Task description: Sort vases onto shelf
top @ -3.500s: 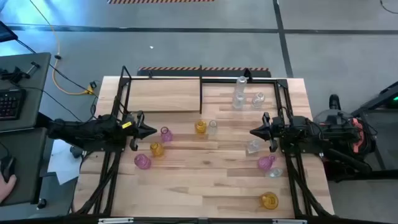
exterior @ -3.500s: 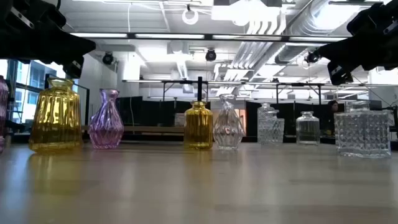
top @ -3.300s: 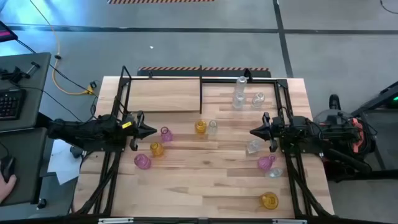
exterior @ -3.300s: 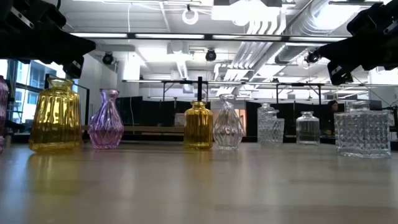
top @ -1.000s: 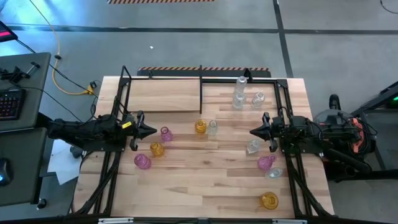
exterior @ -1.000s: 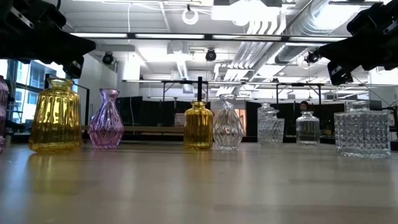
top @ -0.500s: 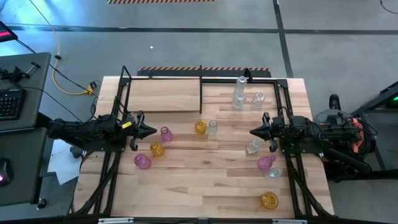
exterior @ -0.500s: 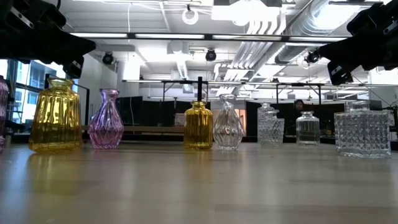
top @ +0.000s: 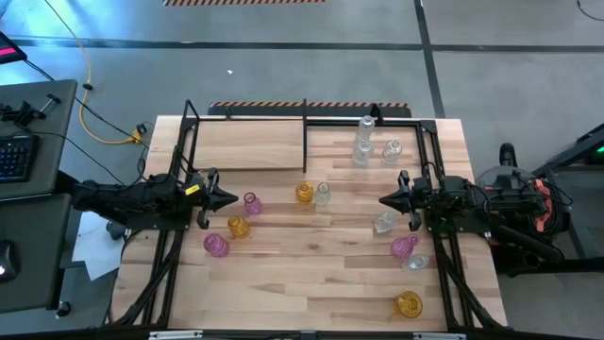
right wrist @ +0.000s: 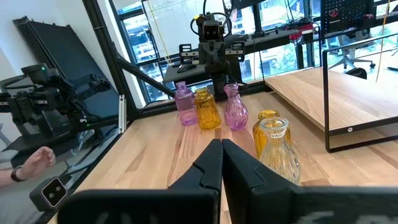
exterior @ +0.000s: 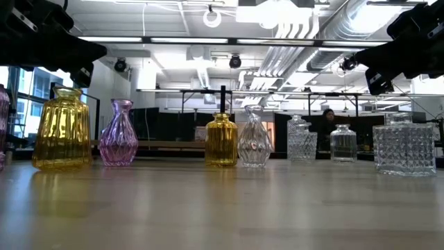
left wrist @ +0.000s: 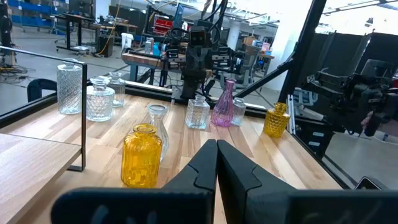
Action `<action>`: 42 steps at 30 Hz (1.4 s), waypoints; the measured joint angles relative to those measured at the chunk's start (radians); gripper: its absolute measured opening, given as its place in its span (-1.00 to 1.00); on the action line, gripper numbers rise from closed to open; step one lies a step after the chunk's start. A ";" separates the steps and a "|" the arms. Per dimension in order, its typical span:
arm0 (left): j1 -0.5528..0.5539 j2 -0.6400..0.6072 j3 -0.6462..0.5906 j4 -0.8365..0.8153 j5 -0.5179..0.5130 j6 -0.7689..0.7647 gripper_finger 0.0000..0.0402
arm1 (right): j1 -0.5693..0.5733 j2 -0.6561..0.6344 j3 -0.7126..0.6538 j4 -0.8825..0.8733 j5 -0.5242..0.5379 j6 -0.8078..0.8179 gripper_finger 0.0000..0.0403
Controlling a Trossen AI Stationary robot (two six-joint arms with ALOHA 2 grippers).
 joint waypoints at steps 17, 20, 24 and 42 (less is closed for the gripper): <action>0.000 0.000 0.000 0.000 0.000 0.000 -0.98 | 0.000 0.000 0.000 0.132 0.033 0.076 -1.00; 0.000 0.000 0.000 0.000 0.000 0.000 -0.98 | 0.000 0.000 0.000 0.253 0.042 0.036 -1.00; 0.000 0.000 0.000 0.000 0.000 0.000 -0.98 | 0.000 0.000 0.000 0.418 0.054 -0.031 -1.00; 0.000 0.000 0.000 0.009 0.000 0.000 -0.98 | 0.000 0.366 0.406 0.230 -0.005 -0.419 -1.00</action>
